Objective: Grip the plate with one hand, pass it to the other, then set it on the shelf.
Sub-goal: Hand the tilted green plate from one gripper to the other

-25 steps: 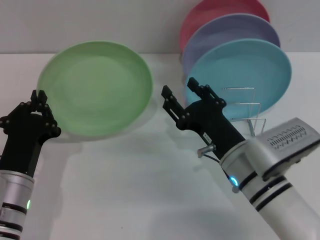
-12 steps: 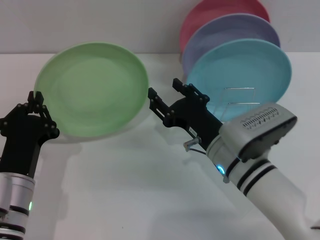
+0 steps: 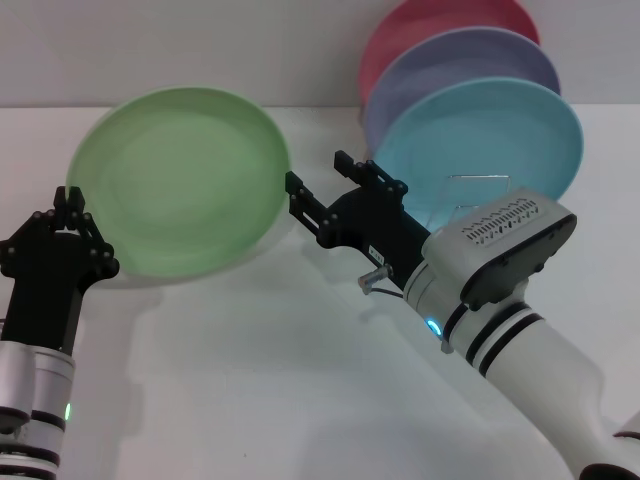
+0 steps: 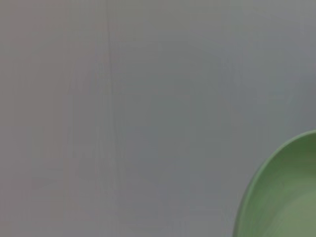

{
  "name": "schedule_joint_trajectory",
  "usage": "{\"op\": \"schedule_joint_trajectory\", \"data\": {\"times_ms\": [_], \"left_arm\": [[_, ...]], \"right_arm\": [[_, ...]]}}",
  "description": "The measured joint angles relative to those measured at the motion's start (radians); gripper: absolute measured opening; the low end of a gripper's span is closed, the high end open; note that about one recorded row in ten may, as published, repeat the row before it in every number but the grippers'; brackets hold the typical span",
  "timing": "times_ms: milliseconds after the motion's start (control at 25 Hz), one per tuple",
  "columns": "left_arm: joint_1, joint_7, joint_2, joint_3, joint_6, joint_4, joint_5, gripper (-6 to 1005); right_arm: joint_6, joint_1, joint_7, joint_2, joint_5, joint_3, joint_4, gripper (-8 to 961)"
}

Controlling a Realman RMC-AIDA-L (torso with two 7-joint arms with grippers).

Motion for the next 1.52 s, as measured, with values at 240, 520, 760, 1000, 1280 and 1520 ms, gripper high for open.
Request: {"op": "schedule_joint_trajectory", "data": {"times_ms": [240,520,760,1000,1280,1520], "left_arm": [[0.004,0.006,0.000,0.016,0.009,-0.016,-0.005,35],[0.003,0.007,0.000,0.025,0.011,-0.017,-0.025,34],[0.002,0.008,0.000,0.025,0.009,-0.015,-0.030,35],[0.003,0.008,0.000,0.028,0.009,-0.016,-0.030,35],[-0.002,0.009,0.000,0.040,0.004,-0.017,-0.029,34],[-0.005,0.009,0.000,0.051,0.009,-0.017,-0.028,35]], "right_arm": [[0.003,0.009,0.000,0.000,-0.002,0.008,-0.011,666],[0.009,0.013,0.000,-0.001,-0.003,0.008,-0.017,665],[0.009,0.012,0.003,-0.002,-0.003,0.007,-0.020,665],[0.009,0.011,0.004,-0.001,-0.003,0.007,-0.020,665],[0.009,0.012,0.006,0.000,-0.003,0.013,-0.017,665],[0.010,0.013,0.007,0.000,-0.003,0.026,-0.017,665]]}}
